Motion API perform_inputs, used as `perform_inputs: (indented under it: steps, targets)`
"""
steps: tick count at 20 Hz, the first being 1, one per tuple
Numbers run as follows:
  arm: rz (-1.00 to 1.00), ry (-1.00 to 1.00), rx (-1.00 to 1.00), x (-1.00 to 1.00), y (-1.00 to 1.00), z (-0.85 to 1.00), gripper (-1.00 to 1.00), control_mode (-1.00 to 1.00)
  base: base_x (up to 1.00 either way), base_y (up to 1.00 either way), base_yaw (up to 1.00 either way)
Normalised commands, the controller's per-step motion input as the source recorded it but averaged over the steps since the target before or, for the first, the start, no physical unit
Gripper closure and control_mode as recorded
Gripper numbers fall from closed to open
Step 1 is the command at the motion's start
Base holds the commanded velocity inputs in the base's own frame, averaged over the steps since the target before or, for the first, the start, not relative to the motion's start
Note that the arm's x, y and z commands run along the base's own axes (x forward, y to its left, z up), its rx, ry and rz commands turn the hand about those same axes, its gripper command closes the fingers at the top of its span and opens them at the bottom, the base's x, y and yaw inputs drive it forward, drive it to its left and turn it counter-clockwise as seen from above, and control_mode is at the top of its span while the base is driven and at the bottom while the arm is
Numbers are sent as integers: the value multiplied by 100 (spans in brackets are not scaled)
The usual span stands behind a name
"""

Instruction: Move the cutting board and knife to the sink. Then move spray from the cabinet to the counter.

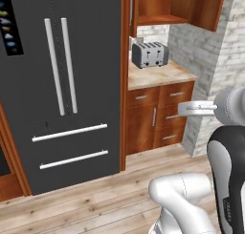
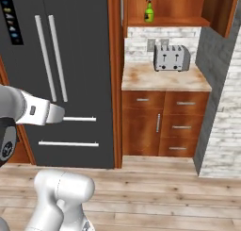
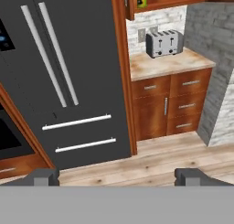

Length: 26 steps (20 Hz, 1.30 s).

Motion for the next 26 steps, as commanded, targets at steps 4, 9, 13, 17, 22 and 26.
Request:
perform_inputs:
  steps: [4, 9, 13, 17, 22, 26]
  targets:
    - [0, 0, 0, 0, 0, 0, -100, 100, 34, -93, 11]
    - [0, 0, 0, 0, 0, 0, -100, 100, 78, -81, 9]
    - [0, 0, 0, 0, 0, 0, -100, 100, 100, -6, 12]
    - [0, 0, 0, 0, 0, 0, -100, 100, 100, 0, 12]
    - [0, 0, 0, 0, 0, 0, -100, 100, 83, -60, 11]
    - [0, 0, 0, 0, 0, 0, -100, 100, 31, -100, 21]
